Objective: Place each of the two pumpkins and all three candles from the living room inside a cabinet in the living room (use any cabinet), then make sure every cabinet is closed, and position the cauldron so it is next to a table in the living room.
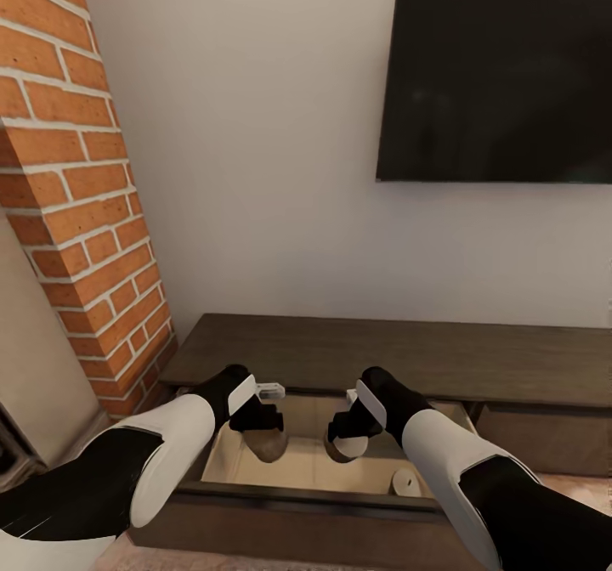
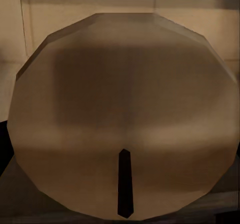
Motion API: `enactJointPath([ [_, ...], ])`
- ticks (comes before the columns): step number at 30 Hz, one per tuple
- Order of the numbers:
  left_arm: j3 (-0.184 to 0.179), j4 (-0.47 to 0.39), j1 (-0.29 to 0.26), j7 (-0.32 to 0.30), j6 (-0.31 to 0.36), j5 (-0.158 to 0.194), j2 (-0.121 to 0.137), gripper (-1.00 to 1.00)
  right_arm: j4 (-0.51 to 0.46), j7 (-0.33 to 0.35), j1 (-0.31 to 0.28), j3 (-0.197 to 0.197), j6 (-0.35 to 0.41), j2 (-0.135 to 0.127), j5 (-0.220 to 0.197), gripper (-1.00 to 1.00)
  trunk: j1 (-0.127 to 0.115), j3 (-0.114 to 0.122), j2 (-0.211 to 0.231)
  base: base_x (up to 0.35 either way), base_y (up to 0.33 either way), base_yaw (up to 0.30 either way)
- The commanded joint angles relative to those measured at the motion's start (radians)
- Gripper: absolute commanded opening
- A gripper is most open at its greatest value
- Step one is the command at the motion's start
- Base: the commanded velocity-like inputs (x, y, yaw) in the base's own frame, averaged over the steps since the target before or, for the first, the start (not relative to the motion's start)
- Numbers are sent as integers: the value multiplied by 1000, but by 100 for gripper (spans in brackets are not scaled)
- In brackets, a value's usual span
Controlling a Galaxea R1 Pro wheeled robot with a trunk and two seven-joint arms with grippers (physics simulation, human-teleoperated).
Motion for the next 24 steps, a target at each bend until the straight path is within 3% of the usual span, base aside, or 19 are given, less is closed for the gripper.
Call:
enactJointPath([
  [1,-6,-2,0,5,6,9,0,-100,-1,-3,-1,8,4,0,-8,-100,0,-3,0,0,0,-128],
  [24,-7,-20,0,17,2,10,0,-100,15,-2,0,9,-1,0,-8,-100,0,-12,0,0,0,-57],
])
